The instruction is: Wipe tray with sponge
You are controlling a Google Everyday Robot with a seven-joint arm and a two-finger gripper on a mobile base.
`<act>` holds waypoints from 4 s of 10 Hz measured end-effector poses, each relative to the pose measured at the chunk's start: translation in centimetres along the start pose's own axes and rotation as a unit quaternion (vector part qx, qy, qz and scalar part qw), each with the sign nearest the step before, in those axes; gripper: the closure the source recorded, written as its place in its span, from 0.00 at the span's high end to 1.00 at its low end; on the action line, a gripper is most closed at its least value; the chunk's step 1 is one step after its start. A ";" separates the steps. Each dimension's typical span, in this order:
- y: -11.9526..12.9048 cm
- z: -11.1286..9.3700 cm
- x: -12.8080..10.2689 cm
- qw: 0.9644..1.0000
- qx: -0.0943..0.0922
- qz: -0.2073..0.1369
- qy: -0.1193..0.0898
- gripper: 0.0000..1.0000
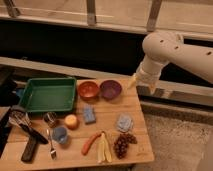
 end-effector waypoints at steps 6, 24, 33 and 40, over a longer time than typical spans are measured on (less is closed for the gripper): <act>0.0 0.0 0.0 1.000 0.000 0.000 0.000 0.71; 0.8 -0.3 0.2 0.999 0.015 -0.029 -0.014 0.71; 14.8 7.9 1.5 0.985 -0.048 -0.160 0.039 0.71; 15.8 9.9 2.1 0.981 -0.055 -0.178 0.062 0.71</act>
